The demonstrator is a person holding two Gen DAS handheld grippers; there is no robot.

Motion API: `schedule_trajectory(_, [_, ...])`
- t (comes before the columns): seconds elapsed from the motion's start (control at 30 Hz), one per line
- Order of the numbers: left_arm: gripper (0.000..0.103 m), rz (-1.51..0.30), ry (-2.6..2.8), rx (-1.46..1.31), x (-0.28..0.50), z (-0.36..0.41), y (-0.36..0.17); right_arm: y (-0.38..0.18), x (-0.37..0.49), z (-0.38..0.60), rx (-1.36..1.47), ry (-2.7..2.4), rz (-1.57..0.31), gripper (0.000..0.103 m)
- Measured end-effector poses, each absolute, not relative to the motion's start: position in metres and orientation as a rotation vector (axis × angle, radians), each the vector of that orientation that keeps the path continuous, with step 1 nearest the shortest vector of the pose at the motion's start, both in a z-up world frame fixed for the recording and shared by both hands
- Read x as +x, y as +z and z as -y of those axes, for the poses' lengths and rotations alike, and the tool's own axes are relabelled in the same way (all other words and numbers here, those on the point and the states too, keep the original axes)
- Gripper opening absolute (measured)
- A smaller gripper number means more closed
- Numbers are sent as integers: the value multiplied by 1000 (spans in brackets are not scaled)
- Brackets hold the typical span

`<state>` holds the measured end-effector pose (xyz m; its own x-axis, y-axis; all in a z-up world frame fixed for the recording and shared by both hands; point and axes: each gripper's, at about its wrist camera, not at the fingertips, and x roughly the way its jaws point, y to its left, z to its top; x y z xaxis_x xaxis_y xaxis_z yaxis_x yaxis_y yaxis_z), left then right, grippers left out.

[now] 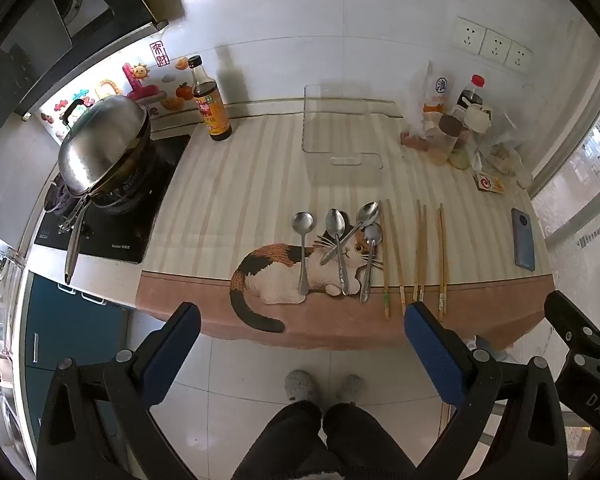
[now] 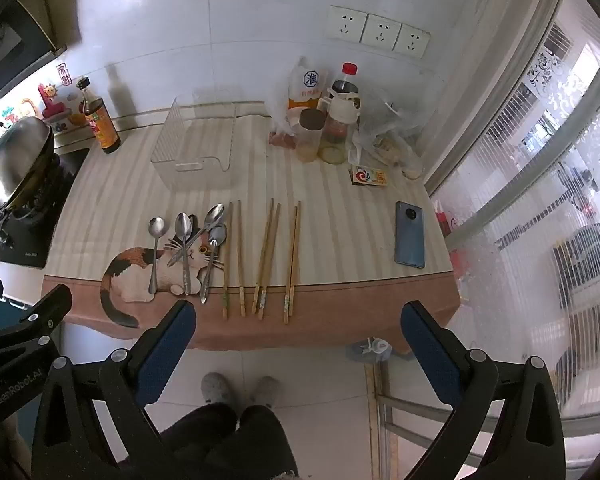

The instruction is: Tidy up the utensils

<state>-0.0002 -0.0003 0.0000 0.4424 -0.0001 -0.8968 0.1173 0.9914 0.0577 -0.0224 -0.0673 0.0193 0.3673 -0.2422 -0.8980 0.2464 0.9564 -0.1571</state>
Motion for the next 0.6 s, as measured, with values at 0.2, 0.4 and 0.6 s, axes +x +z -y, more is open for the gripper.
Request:
schedule_trajectory(0.2, [103,-1105,-80,123,-1,2,-1,20,-23,67,-7,-321,-1149,103])
schedule_trajectory(0.4, [103,-1104,-81,124,1,2,2,20,-23,66,-3,-318,-1147,103])
schedule_trajectory(0.6, [103,-1098,-80,126,-4,5,7,20,-23,67,2,-316,-1147,103])
